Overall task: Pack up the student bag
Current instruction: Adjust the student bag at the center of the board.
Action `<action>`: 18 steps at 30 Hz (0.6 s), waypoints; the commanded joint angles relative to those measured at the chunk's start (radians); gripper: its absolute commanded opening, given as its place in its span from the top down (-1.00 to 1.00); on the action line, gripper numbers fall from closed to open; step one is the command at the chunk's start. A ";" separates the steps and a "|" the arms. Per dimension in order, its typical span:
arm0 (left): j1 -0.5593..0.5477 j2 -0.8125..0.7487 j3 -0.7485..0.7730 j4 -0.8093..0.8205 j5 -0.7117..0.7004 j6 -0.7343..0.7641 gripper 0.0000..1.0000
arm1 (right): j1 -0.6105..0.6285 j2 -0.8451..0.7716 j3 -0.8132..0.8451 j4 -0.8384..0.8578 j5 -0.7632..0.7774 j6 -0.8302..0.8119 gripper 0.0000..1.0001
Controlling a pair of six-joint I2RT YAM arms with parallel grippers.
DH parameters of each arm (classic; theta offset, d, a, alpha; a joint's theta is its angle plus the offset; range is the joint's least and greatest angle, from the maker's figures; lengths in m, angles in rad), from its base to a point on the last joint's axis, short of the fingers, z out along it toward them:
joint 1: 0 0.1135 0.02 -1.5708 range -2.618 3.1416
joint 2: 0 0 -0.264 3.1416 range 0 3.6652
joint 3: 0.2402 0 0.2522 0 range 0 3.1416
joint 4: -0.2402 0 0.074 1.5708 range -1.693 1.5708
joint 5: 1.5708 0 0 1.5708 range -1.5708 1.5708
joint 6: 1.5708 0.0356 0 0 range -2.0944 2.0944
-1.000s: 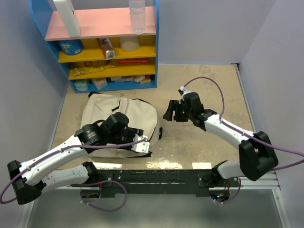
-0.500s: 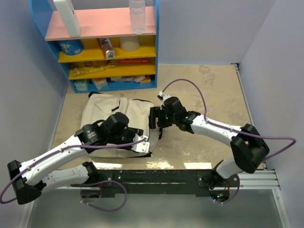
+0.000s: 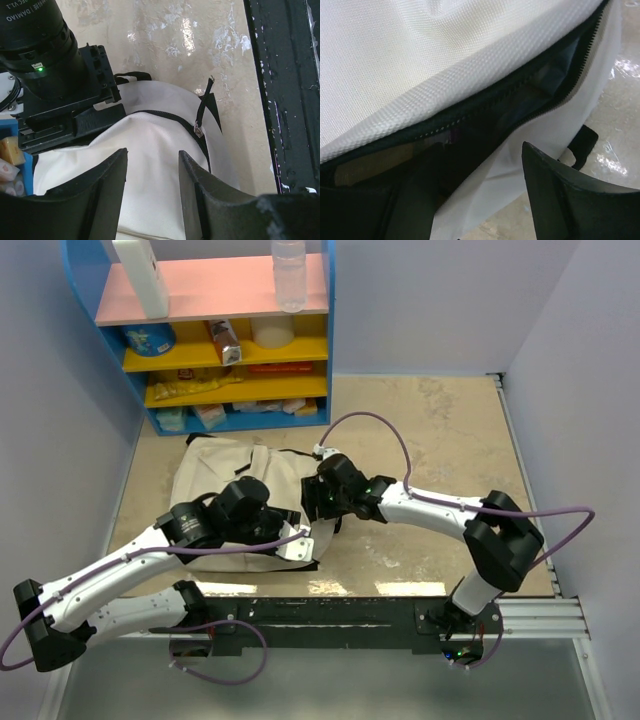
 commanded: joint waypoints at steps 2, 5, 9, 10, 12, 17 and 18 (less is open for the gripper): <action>0.004 -0.024 -0.017 0.037 0.002 -0.006 0.00 | 0.020 -0.080 0.060 -0.085 0.162 -0.013 -0.20; 0.006 -0.022 -0.017 0.038 0.003 -0.006 0.00 | 0.024 -0.113 0.046 -0.092 0.185 -0.008 0.08; 0.004 -0.022 -0.017 0.042 0.003 -0.006 0.00 | 0.026 -0.132 -0.005 -0.079 0.185 0.003 0.49; 0.004 -0.021 -0.019 0.040 0.006 -0.006 0.00 | 0.026 -0.133 -0.015 -0.066 0.176 0.009 0.55; 0.004 -0.021 -0.019 0.040 0.009 -0.007 0.00 | 0.026 -0.138 -0.043 -0.056 0.168 0.015 0.61; 0.006 -0.022 -0.019 0.040 0.005 -0.006 0.00 | 0.026 -0.143 -0.075 -0.014 0.137 0.038 0.35; 0.004 -0.022 -0.020 0.040 0.008 -0.007 -0.01 | 0.027 -0.149 -0.074 -0.008 0.133 0.041 0.28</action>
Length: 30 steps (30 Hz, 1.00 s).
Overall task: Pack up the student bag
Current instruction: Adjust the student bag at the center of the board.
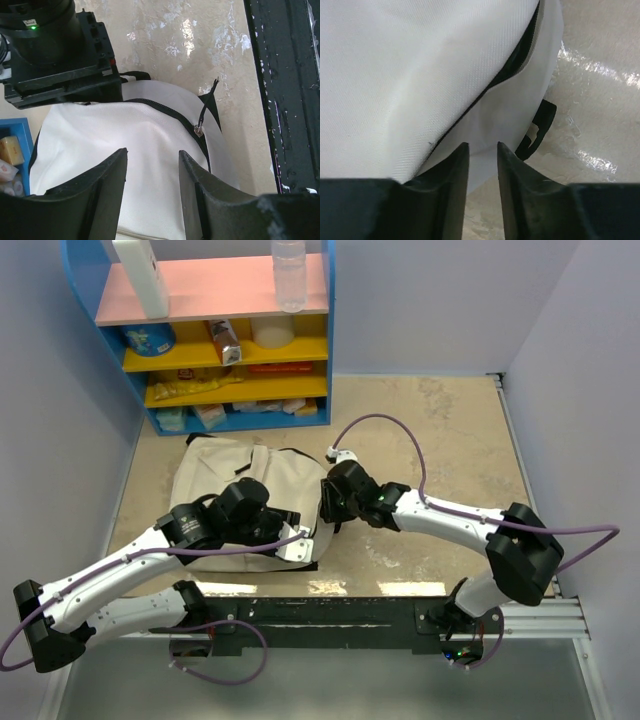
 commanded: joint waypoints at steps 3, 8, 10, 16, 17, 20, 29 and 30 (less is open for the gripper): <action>0.006 -0.013 -0.005 0.029 0.006 -0.004 0.00 | 0.013 -0.038 0.012 0.057 0.001 0.036 -0.04; 0.006 -0.021 -0.012 0.029 0.004 -0.001 0.00 | 0.033 -0.042 0.037 0.061 -0.002 0.039 -0.17; 0.004 -0.021 -0.015 0.030 0.002 -0.001 0.00 | 0.044 -0.039 0.045 0.069 -0.004 0.044 -0.17; 0.007 -0.030 -0.022 0.030 0.002 0.000 0.00 | 0.079 -0.039 0.094 0.045 0.010 0.041 -0.17; 0.009 -0.030 -0.025 0.030 0.002 -0.001 0.00 | 0.081 -0.045 0.104 0.040 0.015 0.039 -0.17; 0.007 -0.034 -0.030 0.033 0.004 0.000 0.00 | 0.089 -0.043 0.123 0.018 0.032 0.028 -0.17; 0.010 -0.034 -0.028 0.035 0.004 -0.003 0.00 | 0.096 0.043 0.097 -0.049 0.081 0.011 -0.10; 0.010 -0.036 -0.028 0.035 0.004 -0.003 0.00 | 0.099 0.040 0.092 -0.041 0.079 0.015 -0.10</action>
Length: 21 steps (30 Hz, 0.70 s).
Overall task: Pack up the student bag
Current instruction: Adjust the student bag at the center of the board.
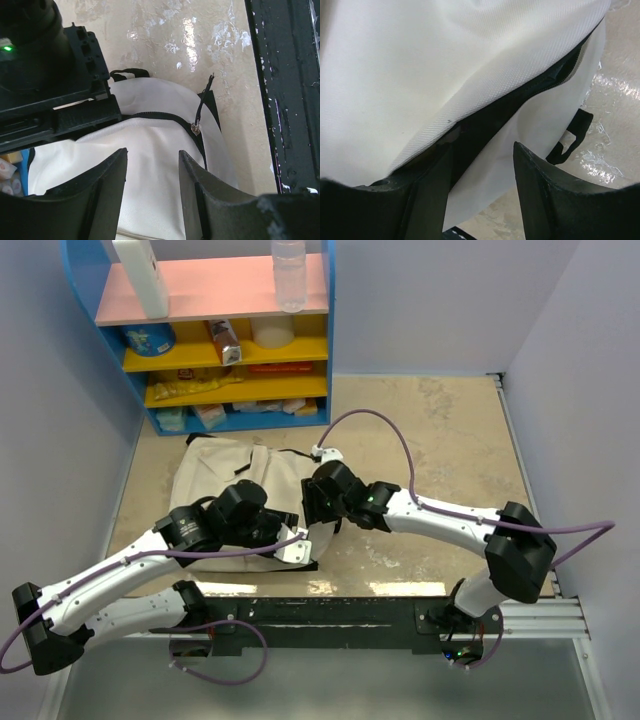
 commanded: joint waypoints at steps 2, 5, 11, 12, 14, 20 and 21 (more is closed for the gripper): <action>0.005 -0.016 -0.006 0.024 0.006 -0.004 0.00 | 0.017 0.017 -0.007 -0.009 0.036 0.001 -0.08; 0.004 -0.016 -0.012 0.026 -0.010 0.000 0.00 | 0.020 0.020 0.002 -0.009 0.036 0.001 0.02; 0.027 -0.013 -0.085 0.141 -0.254 -0.079 -0.01 | 0.021 0.027 -0.005 0.001 0.037 0.007 0.55; 0.043 0.006 -0.087 0.144 -0.261 -0.096 0.03 | 0.024 0.023 -0.011 0.002 0.039 0.012 0.58; 0.138 0.032 -0.082 0.133 -0.217 -0.130 0.08 | 0.023 0.005 -0.030 0.001 0.043 0.015 0.66; 0.298 0.059 -0.114 0.116 -0.132 -0.075 0.17 | 0.029 -0.098 -0.099 -0.028 0.068 0.047 0.79; 0.298 0.062 -0.117 0.113 -0.130 -0.070 0.17 | 0.030 -0.112 -0.122 -0.030 0.069 0.052 0.79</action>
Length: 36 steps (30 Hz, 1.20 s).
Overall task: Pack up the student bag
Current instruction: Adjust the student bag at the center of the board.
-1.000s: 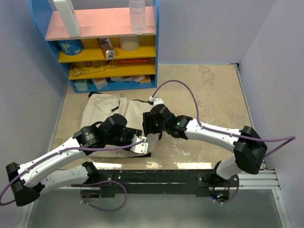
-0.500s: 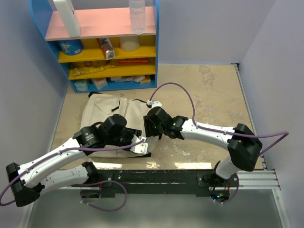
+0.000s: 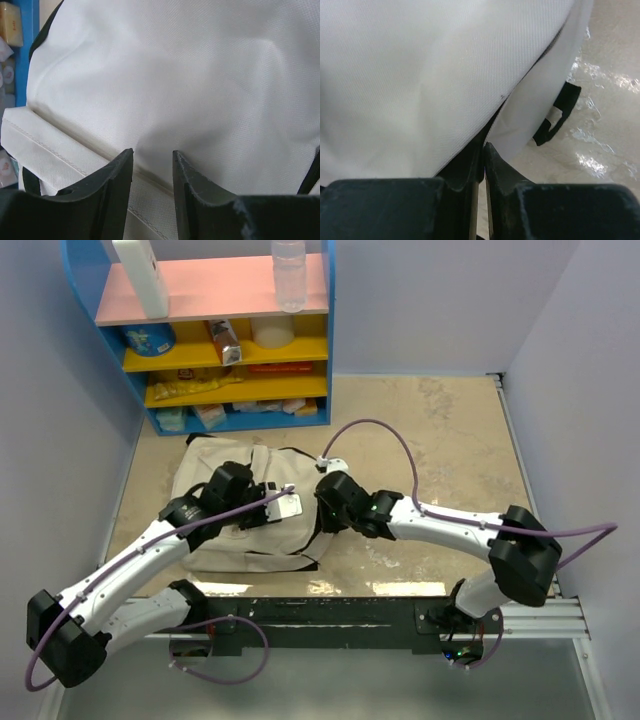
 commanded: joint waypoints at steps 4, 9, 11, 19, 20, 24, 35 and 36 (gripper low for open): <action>0.021 0.014 -0.051 0.012 0.017 0.011 0.18 | 0.022 -0.157 -0.109 -0.020 0.037 0.061 0.78; 0.021 0.024 -0.072 0.018 0.022 0.000 0.18 | 0.059 -0.209 -0.184 -0.026 0.041 0.104 0.76; 0.022 0.022 -0.077 0.025 0.016 0.000 0.18 | 0.064 -0.223 -0.199 -0.025 0.038 0.115 0.75; 0.022 0.034 -0.062 0.029 0.025 -0.023 0.19 | 0.071 -0.275 -0.209 -0.060 0.058 0.093 0.18; 0.022 0.044 -0.051 0.025 0.031 -0.029 0.18 | 0.071 -0.301 -0.198 -0.080 0.069 0.080 0.13; 0.022 0.054 0.015 -0.012 0.068 -0.055 0.10 | 0.070 -0.380 -0.126 -0.117 0.107 0.003 -0.14; 0.019 0.048 0.161 -0.100 0.177 -0.049 -0.04 | 0.071 -0.494 -0.179 0.032 -0.225 -0.350 -0.11; 0.019 0.050 0.164 -0.104 0.177 -0.046 -0.04 | 0.071 -0.487 -0.182 0.037 -0.256 -0.365 -0.08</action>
